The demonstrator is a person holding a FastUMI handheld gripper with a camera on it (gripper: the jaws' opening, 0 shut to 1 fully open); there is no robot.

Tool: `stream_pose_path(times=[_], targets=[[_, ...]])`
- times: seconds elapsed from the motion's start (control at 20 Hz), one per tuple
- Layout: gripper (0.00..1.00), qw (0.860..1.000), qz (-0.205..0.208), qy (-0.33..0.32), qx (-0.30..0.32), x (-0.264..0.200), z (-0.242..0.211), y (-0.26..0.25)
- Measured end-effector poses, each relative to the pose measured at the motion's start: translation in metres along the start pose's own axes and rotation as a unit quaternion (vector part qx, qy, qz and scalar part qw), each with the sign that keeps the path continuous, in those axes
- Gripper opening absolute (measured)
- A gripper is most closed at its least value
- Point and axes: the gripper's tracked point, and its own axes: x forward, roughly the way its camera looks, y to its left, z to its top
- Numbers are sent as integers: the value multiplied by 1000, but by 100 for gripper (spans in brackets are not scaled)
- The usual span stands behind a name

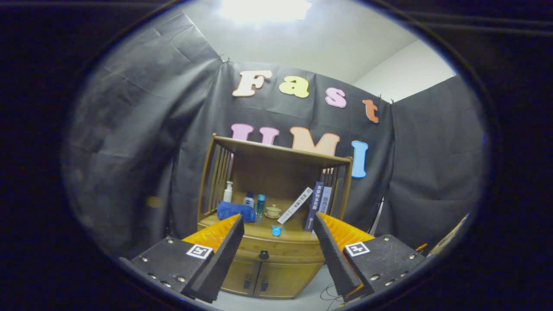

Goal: Pull open the drawer, take out the items inside it, and place them on the countertop above the cabinet.

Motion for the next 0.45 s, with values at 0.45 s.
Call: stream_pose_path(times=[0.45], targets=[[96,997,13,29,64,-31,-2,-4]])
